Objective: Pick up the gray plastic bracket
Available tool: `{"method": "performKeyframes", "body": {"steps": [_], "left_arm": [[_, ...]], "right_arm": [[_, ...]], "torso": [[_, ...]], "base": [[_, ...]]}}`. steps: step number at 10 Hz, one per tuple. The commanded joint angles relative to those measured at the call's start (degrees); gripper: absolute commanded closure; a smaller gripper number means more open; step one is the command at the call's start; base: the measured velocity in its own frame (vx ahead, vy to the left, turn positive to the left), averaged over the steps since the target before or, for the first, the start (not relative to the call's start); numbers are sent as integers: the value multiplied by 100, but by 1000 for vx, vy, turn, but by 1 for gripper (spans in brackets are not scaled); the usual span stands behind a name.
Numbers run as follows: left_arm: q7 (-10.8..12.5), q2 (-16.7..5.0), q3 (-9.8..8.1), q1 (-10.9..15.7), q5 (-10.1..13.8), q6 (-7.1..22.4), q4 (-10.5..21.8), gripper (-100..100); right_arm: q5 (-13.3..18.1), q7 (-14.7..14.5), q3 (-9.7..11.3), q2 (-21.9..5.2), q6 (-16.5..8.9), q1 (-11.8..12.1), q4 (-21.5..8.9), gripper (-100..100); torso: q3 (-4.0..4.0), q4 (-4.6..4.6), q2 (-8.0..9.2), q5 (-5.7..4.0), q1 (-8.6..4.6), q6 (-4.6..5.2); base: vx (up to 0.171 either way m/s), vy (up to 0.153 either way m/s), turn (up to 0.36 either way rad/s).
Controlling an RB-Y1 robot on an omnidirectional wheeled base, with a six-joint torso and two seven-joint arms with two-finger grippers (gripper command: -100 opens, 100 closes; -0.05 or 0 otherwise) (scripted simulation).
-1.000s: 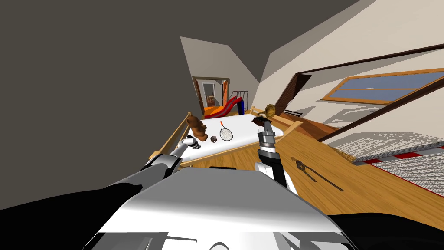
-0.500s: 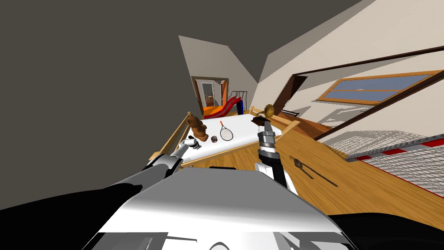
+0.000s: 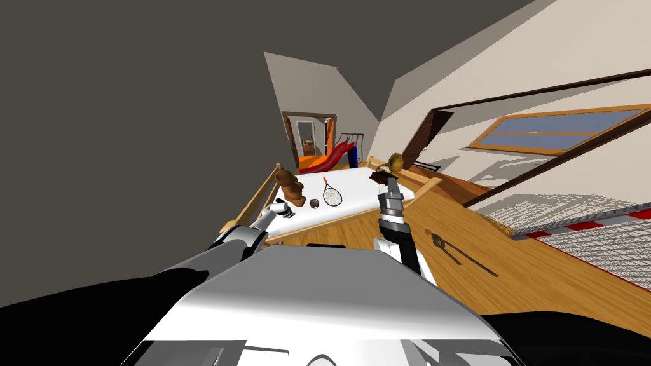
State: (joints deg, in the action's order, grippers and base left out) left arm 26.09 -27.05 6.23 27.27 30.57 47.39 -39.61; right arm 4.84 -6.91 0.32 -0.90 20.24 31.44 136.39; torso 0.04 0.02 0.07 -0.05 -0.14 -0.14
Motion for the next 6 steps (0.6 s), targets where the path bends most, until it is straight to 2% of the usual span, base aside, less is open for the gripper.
{"method": "performKeyframes", "body": {"steps": [1,2,4,5,6], "left_arm": [[-212,-76,-84,22,89,84,-5,100],[-379,-129,-154,43,154,155,-21,100],[-546,-182,-223,64,219,226,-37,100],[-499,-164,-203,84,209,185,25,100],[-522,-165,-208,89,214,189,31,0]], "right_arm": [[0,0,0,0,0,0,0,0],[0,0,0,0,0,0,0,0],[0,0,1,0,0,0,0,0],[0,0,0,0,0,0,0,0],[0,0,0,0,0,-1,0,0]], "torso": [[0,0,0,0,0,0],[0,0,-1,-2,-12,3],[-2,0,-3,-4,-20,8],[-1,1,-4,-3,-13,10],[-1,1,-3,0,0,12]], "base": [[1,-89,129],[13,-101,106],[7,-78,71],[3,-26,11],[0,-6,-1]]}}
